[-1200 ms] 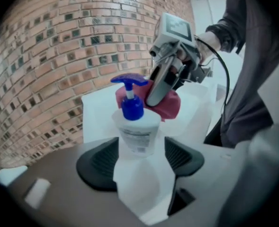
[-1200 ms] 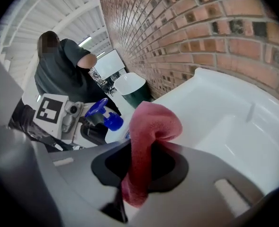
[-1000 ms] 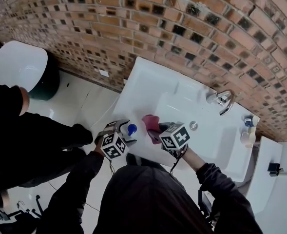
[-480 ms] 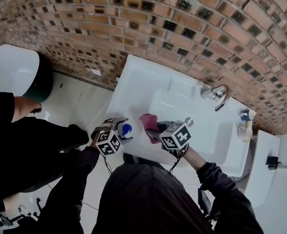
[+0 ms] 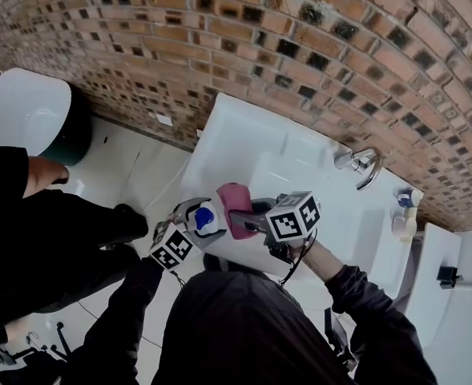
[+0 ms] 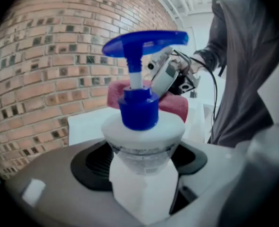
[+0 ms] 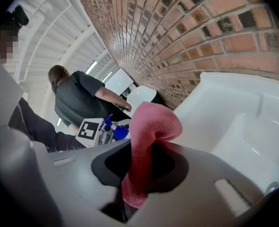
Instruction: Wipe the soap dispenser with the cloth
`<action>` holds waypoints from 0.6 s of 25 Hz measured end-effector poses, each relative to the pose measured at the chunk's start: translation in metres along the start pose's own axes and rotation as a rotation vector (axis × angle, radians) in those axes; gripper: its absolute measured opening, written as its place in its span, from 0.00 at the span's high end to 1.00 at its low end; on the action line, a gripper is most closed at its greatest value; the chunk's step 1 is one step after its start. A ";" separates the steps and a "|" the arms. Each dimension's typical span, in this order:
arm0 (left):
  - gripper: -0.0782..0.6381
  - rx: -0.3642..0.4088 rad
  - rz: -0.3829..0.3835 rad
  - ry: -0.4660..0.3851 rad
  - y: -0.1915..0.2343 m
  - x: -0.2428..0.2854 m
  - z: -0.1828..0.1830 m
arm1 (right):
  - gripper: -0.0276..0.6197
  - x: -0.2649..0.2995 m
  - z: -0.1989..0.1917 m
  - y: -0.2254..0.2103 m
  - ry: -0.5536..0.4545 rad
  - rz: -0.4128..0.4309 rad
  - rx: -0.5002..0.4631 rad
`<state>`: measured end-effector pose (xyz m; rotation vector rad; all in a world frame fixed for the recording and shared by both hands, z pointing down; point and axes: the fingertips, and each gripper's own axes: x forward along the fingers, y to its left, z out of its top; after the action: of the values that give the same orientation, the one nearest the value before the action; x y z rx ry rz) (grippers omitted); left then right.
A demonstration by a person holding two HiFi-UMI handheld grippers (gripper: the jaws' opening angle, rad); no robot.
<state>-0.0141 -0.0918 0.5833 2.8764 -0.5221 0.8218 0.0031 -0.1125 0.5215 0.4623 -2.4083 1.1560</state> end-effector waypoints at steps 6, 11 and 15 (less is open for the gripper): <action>0.36 0.016 -0.006 -0.129 -0.014 -0.029 0.051 | 0.84 -0.005 0.036 0.058 0.000 0.191 -0.065; 0.37 -0.002 0.011 -0.184 -0.014 -0.047 0.071 | 0.84 -0.003 0.037 0.051 0.022 0.194 -0.011; 0.37 -0.016 0.025 -0.216 -0.015 -0.058 0.079 | 0.84 0.005 0.024 0.027 0.036 0.156 0.071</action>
<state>-0.0162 -0.0758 0.4850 2.9660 -0.5840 0.5098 -0.0194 -0.1160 0.4933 0.2768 -2.4137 1.3076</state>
